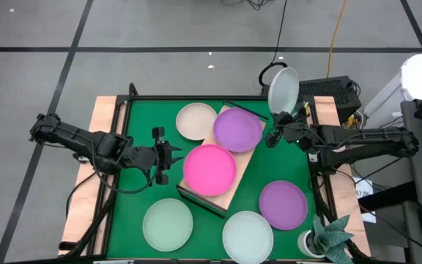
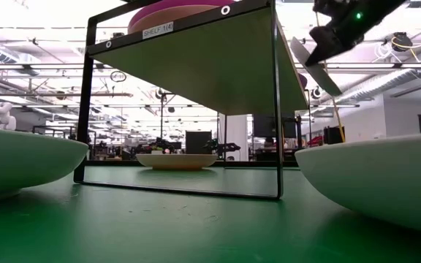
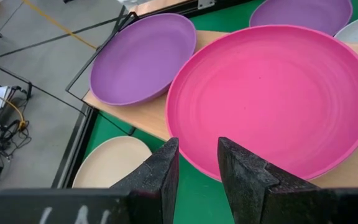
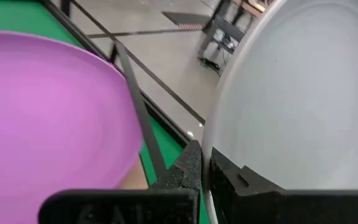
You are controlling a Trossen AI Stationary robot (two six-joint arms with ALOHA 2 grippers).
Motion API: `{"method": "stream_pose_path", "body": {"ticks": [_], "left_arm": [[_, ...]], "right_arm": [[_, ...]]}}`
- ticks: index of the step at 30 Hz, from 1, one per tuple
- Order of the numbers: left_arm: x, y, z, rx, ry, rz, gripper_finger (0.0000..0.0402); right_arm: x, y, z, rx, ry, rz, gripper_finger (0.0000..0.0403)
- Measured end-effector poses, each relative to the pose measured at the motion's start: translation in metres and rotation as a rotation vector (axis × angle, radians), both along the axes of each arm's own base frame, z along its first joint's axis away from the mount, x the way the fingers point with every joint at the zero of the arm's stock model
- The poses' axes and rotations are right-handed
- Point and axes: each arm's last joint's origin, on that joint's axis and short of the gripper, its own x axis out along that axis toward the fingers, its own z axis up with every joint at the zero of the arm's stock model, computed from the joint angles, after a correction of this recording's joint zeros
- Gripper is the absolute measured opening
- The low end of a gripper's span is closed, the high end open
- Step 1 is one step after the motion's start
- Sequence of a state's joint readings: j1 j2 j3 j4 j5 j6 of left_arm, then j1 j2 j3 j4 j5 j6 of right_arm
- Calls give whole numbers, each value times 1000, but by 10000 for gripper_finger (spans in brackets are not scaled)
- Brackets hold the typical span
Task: Place and stack plates onto a shelf
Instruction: Stack the top white on top of the purple plate on the shelf
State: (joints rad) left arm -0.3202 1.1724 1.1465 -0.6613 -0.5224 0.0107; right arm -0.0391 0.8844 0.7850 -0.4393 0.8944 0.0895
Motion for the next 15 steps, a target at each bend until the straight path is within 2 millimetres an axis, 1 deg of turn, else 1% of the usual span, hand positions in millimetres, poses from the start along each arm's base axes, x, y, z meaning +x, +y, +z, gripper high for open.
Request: {"method": "stream_pose_path", "body": {"ticks": [4,7,15], "left_arm": [[0,0,0,-11,-3,8,118],[0,0,0,-16,-5,11,118],[0,0,0,-22,-7,15,118]], "right_arm": [[8,8,12,-32,3,42,0],[18,17,19,-42,12,96,0],[57,50,40,-78,59,270,0]]}}
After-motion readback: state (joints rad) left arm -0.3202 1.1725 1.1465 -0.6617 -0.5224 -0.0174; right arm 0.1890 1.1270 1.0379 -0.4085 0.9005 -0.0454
